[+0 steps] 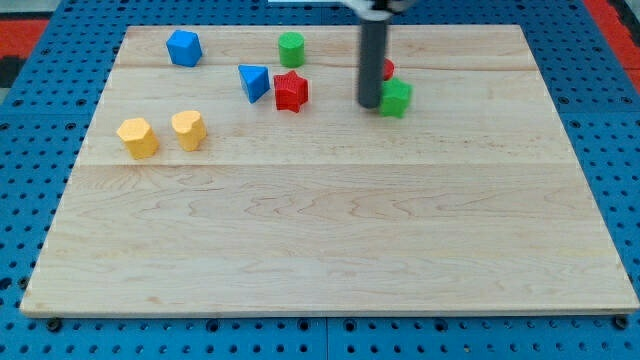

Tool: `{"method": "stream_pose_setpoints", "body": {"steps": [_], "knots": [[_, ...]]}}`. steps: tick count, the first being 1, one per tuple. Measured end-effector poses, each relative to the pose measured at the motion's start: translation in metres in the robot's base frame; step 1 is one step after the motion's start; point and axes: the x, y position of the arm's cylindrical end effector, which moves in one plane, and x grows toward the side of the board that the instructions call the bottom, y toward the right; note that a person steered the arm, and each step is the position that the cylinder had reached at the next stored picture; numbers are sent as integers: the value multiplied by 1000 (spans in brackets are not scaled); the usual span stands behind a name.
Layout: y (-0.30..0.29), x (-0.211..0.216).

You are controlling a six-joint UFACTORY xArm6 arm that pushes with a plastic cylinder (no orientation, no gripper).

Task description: Slightly move the green star towards up

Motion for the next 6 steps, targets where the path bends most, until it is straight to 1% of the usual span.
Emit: {"method": "stream_pose_setpoints", "body": {"steps": [1, 2, 4, 5, 6], "knots": [[41, 1], [20, 54], [67, 5], [66, -34], [66, -10]]}}
